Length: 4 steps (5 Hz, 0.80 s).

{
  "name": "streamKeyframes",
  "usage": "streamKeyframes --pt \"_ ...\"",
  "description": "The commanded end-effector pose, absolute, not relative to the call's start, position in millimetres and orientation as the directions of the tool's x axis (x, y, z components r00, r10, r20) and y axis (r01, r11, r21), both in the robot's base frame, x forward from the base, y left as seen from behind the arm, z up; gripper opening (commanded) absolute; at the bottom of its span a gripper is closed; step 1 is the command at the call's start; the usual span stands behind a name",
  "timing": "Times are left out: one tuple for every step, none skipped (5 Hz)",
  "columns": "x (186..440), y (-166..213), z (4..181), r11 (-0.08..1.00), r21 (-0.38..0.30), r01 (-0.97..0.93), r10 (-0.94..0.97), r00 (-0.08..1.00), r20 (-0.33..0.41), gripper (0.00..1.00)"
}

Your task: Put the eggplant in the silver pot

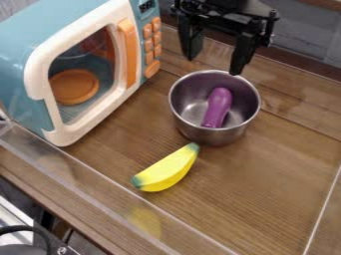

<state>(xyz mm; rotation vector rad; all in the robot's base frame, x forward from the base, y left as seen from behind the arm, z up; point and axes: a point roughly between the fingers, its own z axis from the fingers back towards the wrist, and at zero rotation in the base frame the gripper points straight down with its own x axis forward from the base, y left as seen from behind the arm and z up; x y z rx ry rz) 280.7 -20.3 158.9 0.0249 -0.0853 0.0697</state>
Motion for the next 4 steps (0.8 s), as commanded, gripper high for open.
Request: streamKeyframes --pt "279.2 -20.5 175.0 0.999 0.011 -0.053 0.051 0.989 0.138 1.00" --pt "271.2 -19.3 173.3 0.999 0.007 -0.037 0.036 0.991 0.127 1.00" --pt "270.8 -21.6 169.4 0.999 0.000 -0.041 0.041 0.992 0.121 1.00" --pt "271.5 -23.8 165.3 0.999 -0.007 -0.044 0.045 0.992 0.121 1.00"
